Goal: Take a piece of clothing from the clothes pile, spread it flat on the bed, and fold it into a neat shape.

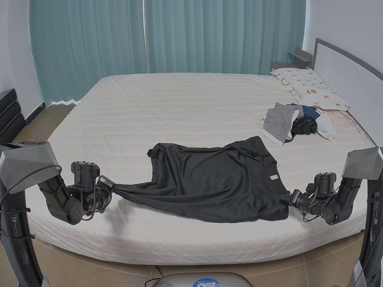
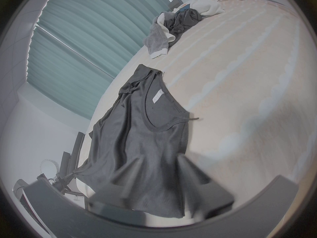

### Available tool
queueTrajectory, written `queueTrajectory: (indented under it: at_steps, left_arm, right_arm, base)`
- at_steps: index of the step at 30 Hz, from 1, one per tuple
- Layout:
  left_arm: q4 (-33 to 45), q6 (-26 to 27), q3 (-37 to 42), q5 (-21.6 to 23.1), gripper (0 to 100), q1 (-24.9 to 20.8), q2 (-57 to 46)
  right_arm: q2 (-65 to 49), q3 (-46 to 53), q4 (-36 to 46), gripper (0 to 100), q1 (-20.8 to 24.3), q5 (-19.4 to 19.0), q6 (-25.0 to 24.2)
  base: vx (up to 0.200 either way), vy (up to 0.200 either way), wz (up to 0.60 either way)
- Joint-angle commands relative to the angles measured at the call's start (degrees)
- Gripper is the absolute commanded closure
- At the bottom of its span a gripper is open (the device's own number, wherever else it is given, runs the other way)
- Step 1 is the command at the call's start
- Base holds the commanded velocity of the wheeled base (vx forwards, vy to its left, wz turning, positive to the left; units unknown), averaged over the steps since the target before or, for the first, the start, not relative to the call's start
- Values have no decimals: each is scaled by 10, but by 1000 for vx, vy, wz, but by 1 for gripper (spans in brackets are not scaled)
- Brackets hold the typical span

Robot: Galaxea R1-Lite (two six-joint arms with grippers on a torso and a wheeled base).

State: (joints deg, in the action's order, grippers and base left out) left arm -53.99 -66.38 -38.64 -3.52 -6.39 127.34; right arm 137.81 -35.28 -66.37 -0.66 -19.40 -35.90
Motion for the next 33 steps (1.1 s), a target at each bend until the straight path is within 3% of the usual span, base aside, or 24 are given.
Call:
queueTrajectory:
  at_steps: [1,6,16,22,33]
  left_arm:
    - [-1,-1,-5,-3,100,1,-1]
    - [-15,-2,-13,-6,100,11,-4]
    - [-66,-2,-22,-30,100,34,13]
    - [-72,-1,-35,-41,100,46,42]
    - [-73,-1,-42,-42,100,45,61]
  right_arm:
    - [3,-41,4,100,-3,1,-7]
    - [-4,-87,6,100,-6,5,-45]
    - [11,-183,26,100,-10,8,-64]
    - [55,-282,78,100,8,68,-63]
    - [134,-387,73,100,23,150,-66]
  base:
    - [0,0,0]
    - [0,0,0]
    - [0,0,0]
    - [0,0,0]
    - [0,0,0]
